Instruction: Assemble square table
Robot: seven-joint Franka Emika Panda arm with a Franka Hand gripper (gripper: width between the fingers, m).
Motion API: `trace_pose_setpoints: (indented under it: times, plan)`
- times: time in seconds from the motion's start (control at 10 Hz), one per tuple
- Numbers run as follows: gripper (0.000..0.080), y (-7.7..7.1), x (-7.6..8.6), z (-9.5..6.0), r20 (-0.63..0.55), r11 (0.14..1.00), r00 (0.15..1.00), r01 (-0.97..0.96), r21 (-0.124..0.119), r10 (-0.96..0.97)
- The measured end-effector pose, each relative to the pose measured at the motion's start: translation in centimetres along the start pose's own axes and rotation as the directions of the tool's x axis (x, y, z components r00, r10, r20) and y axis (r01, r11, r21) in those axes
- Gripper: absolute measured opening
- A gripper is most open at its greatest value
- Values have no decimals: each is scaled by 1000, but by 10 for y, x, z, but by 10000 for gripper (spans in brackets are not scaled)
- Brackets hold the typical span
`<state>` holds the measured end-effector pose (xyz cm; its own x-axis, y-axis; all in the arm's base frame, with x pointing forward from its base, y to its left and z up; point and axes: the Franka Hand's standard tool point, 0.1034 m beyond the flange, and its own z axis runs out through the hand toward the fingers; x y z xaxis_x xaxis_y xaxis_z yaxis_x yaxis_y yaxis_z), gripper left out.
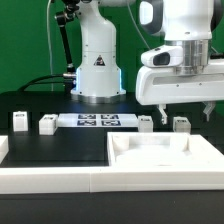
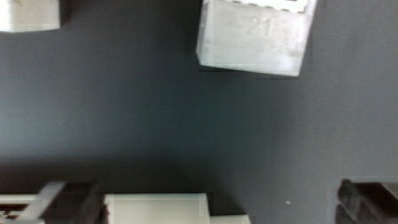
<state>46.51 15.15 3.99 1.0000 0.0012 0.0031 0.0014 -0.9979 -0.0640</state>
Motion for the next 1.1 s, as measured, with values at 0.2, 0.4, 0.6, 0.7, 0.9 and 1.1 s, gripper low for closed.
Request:
trace_pose_setpoints:
  times: [0.2,0.4,0.6,0.7,0.9,1.1]
  plan:
    - [649,-8,-9,4,2,1000,1000,-8,2,8]
    - [649,-15,-24,11,16,1000,1000,-24,-3,24]
    - [649,-13,-21,9,36,1000,999,3,-9,-3]
    - [649,-10,-25,10,80,1000,997,1,-19,0]
    - [649,-3,-22,7,220,998,973,-58,-36,64]
    - [649,-2,-26,9,325,998,944,-39,-47,52]
